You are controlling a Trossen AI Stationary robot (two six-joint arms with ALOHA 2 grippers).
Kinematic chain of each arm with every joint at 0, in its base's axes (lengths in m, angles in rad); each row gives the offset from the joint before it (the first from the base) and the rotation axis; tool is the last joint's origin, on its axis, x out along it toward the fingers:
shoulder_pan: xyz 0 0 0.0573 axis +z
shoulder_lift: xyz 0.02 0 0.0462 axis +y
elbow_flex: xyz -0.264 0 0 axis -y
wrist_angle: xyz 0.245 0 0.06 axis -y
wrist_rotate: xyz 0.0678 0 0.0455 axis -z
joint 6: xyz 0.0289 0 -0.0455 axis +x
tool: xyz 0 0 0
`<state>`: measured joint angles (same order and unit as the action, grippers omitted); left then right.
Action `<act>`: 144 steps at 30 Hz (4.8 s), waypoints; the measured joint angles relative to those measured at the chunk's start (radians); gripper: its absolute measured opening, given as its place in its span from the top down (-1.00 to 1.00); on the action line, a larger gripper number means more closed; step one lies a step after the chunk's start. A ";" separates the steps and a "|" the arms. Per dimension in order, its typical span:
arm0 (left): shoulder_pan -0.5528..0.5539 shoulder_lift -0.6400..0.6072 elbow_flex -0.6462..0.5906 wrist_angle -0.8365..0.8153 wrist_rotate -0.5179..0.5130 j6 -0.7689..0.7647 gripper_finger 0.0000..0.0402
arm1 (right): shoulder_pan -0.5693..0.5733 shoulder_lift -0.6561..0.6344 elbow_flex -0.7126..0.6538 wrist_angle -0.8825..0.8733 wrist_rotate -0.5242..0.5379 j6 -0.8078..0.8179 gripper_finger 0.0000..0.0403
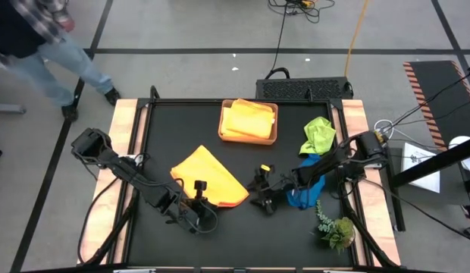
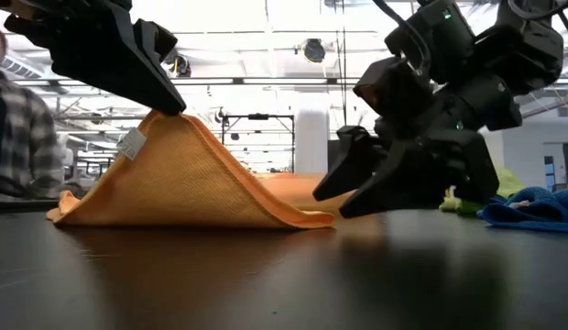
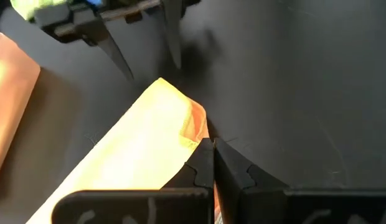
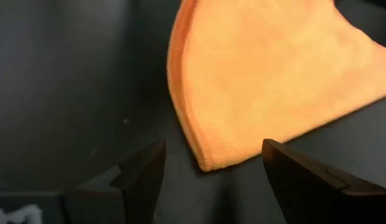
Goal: Fold microfiber towels
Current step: Fold the orange towel
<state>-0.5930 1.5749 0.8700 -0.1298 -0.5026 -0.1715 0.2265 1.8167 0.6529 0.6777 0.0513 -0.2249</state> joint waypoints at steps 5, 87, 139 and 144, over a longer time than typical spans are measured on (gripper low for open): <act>0.000 -0.017 0.001 -0.012 -0.056 -0.014 1.00 | 0.010 0.025 0.000 0.045 0.004 -0.030 -0.29; -0.028 -0.111 -0.180 -0.134 -0.064 -0.247 1.00 | -0.053 -0.082 0.042 -0.065 0.101 0.142 1.00; -0.069 -0.187 -0.317 -0.564 -0.204 -0.924 1.00 | -0.219 0.102 0.134 0.226 0.094 0.142 0.69; -0.061 -0.187 -0.317 -0.479 -0.195 -0.810 1.00 | -0.218 0.102 0.134 0.193 0.033 0.183 0.68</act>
<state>-0.6537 1.3876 0.5533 -0.6089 -0.6975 -0.9812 0.0085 1.9186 0.7872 0.8705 0.0838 -0.0417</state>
